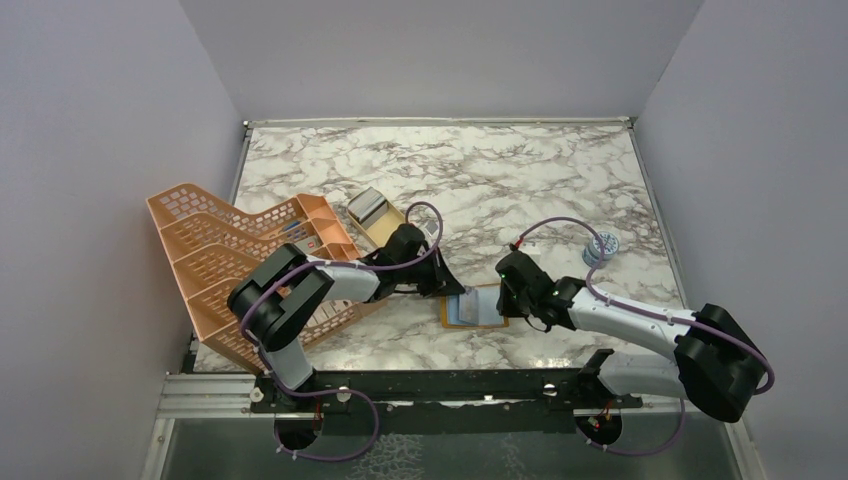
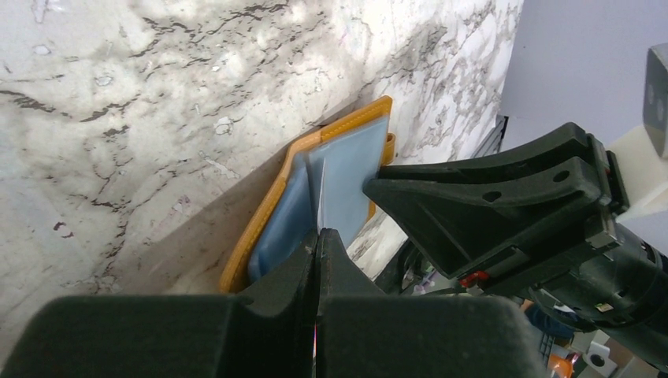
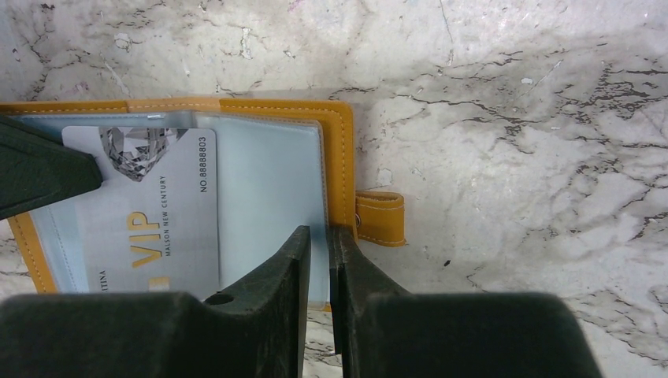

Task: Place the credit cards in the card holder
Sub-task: Insert the credit card into the card holder.

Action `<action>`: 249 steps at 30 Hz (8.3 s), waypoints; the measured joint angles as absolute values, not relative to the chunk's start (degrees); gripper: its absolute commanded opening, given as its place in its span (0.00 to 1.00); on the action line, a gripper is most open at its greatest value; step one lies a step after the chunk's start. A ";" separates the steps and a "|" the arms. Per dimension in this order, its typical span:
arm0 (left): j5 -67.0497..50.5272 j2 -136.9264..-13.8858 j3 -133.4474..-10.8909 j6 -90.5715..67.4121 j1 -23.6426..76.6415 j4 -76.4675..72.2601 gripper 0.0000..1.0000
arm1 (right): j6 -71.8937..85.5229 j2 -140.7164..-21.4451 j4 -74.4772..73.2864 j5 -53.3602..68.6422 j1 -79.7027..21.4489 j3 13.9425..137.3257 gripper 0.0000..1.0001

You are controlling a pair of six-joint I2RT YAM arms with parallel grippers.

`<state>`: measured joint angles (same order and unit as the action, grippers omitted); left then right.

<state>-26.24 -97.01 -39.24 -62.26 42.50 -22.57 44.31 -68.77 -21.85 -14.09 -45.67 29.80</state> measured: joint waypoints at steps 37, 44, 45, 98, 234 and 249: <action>-24.43 -96.86 -37.69 -62.17 42.52 -21.96 0.00 | 44.77 -68.55 -21.89 -14.06 -45.67 29.69 0.15; -24.45 -97.19 -38.76 -61.73 43.03 -21.58 0.00 | 44.84 -68.53 -21.89 -14.04 -45.67 29.69 0.15; -24.45 -97.60 -39.22 -61.67 43.20 -21.61 0.00 | 44.88 -68.53 -21.89 -14.00 -45.67 29.69 0.15; -16.01 -99.96 -38.87 -63.26 46.81 -25.71 0.00 | 49.30 -64.77 -22.41 -9.43 -45.67 26.76 0.14; 10.35 -89.65 -70.15 -12.95 35.16 19.92 0.47 | 46.94 -49.06 -26.13 -5.32 -45.67 30.52 0.29; 18.83 -104.20 -78.41 9.43 27.09 25.15 0.53 | 45.76 -49.25 -22.61 -3.46 -45.67 30.92 0.29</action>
